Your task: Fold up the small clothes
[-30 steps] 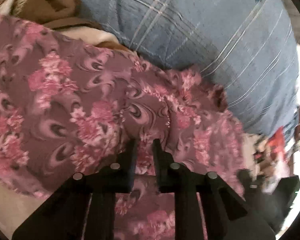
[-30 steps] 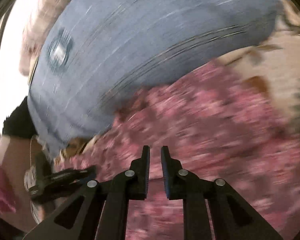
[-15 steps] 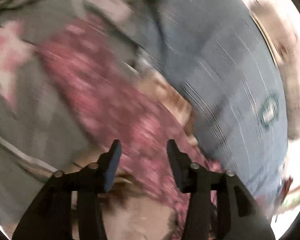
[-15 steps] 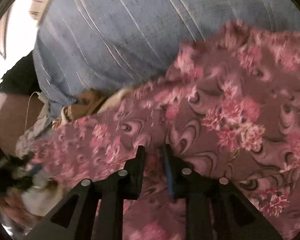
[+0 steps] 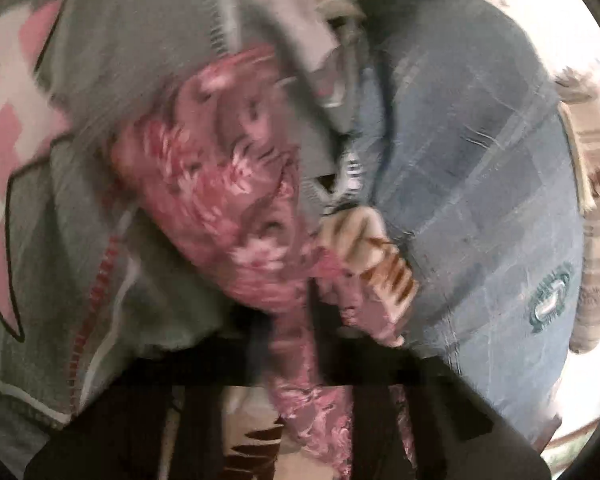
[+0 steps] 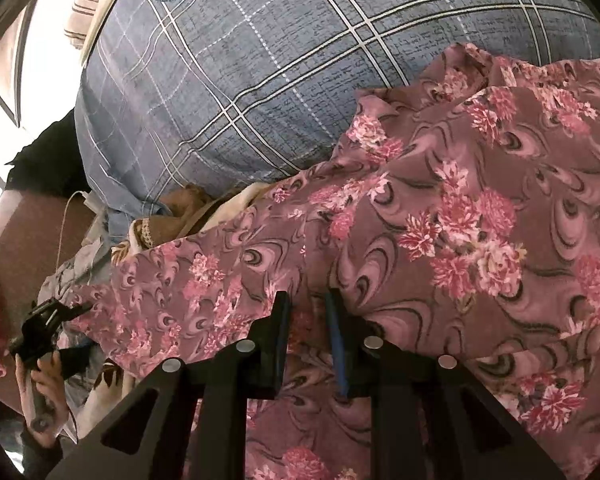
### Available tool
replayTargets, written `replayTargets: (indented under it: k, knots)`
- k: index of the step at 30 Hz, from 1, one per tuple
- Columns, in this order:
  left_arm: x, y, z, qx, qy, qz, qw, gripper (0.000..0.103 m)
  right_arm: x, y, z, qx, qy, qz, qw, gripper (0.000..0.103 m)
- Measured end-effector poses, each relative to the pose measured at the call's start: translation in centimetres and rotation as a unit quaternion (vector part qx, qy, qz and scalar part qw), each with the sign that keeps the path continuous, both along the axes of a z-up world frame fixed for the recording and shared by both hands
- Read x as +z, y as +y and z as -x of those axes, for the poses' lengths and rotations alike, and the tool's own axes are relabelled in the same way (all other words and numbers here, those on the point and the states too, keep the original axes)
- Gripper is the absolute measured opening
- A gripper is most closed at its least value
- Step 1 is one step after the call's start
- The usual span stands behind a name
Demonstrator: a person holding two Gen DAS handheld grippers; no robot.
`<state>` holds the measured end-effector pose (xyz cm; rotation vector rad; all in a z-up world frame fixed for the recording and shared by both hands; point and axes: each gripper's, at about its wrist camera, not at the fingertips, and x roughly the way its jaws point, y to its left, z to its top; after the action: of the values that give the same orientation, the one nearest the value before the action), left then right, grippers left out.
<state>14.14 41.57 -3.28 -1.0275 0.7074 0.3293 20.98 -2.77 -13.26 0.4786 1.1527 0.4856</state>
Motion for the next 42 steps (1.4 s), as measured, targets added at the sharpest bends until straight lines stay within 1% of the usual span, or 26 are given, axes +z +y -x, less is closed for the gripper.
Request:
replayTargets:
  k: [5,10,11,13,15,19,21,23,24,25,27,30,31,32,33,35,36,37,38,40,41,42]
  knots:
    - [3.7,-2.8,0.7,-0.024,-0.024,-0.056,0.9978,0.005,0.1,0.0,0.0,0.000,0.004,0.001,1.000,0.020]
    - [7.7,-7.9,-0.3,-0.076,-0.045,-0.103,0.9907,0.005,1.7,0.0,0.1,0.027,0.004,0.042,0.999,0.021]
    - [8.3,-9.2,-0.8,-0.089,-0.050,-0.110,0.9887,0.005,2.4,-0.8,0.3,0.029,-0.001,0.048,0.998,0.024]
    - [9.7,-11.7,-1.5,-0.111,-0.055,-0.120,0.9850,0.005,3.2,-2.7,0.5,0.021,-0.011,0.061,0.998,0.027]
    - [10.4,-14.6,-2.4,-0.136,-0.061,-0.127,0.9807,0.005,3.9,-5.3,0.5,0.009,-0.020,0.083,0.996,0.027]
    - [11.3,-21.7,-4.9,-0.195,-0.069,-0.145,0.9675,0.005,4.8,-10.7,1.1,-0.016,-0.032,0.128,0.991,0.027]
    - [11.2,-25.0,-6.0,-0.220,-0.066,-0.150,0.9617,0.005,5.1,-13.8,1.6,-0.033,-0.039,0.144,0.988,0.027]
    - [10.5,-29.1,-7.7,-0.249,-0.059,-0.147,0.9554,0.005,5.0,-16.6,2.2,-0.058,-0.037,0.142,0.987,0.031]
    - [10.2,-30.5,-8.2,-0.259,-0.056,-0.146,0.9531,0.005,4.6,-17.8,2.6,-0.072,-0.032,0.136,0.988,0.033]
    - [9.5,-32.8,-8.9,-0.274,-0.049,-0.147,0.9491,0.005,4.2,-18.5,2.8,-0.078,-0.029,0.127,0.988,0.032]
    - [8.0,-37.0,-10.2,-0.303,-0.032,-0.150,0.9406,0.005,3.7,-20.0,3.9,-0.090,-0.043,0.080,0.992,0.032]
    - [4.8,-42.2,-11.5,-0.339,0.001,-0.154,0.9279,0.005,3.6,-20.5,4.3,-0.100,-0.048,0.057,0.992,0.032]
    - [3.3,-44.1,-11.9,-0.351,0.019,-0.158,0.9227,0.006,3.5,-20.6,4.3,-0.101,-0.047,0.052,0.992,0.032]
    - [2.2,-45.3,-12.0,-0.357,0.035,-0.162,0.9193,0.007,3.5,-20.6,4.3,-0.102,-0.047,0.048,0.993,0.032]
    - [0.5,-46.5,-12.3,-0.364,0.058,-0.164,0.9150,0.007,3.4,-20.7,4.3,-0.103,-0.046,0.040,0.993,0.032]
    - [-1.9,-47.8,-12.3,-0.374,0.091,-0.162,0.9087,0.015,3.4,-21.1,4.4,-0.105,-0.046,0.028,0.993,0.032]
    - [-2.9,-48.0,-12.2,-0.380,0.107,-0.157,0.9054,0.021,3.4,-21.3,4.4,-0.106,-0.046,0.025,0.993,0.032]
    - [-3.2,-47.7,-11.8,-0.384,0.101,-0.151,0.9053,0.021,3.4,-21.3,4.3,-0.106,-0.046,0.025,0.993,0.032]
    - [-2.6,-47.3,-11.2,-0.388,0.088,-0.148,0.9056,0.023,3.4,-21.2,4.3,-0.106,-0.046,0.026,0.993,0.032]
    - [-1.5,-46.0,-10.0,-0.400,0.074,-0.109,0.9070,0.038,3.4,-21.3,4.3,-0.105,-0.046,0.026,0.993,0.032]
    - [-0.5,-44.5,-8.7,-0.401,0.055,-0.077,0.9111,0.042,3.4,-21.2,4.2,-0.105,-0.044,0.026,0.993,0.032]
    - [0.1,-43.4,-7.8,-0.398,0.038,-0.063,0.9146,0.050,3.5,-21.2,4.2,-0.104,-0.042,0.028,0.993,0.032]
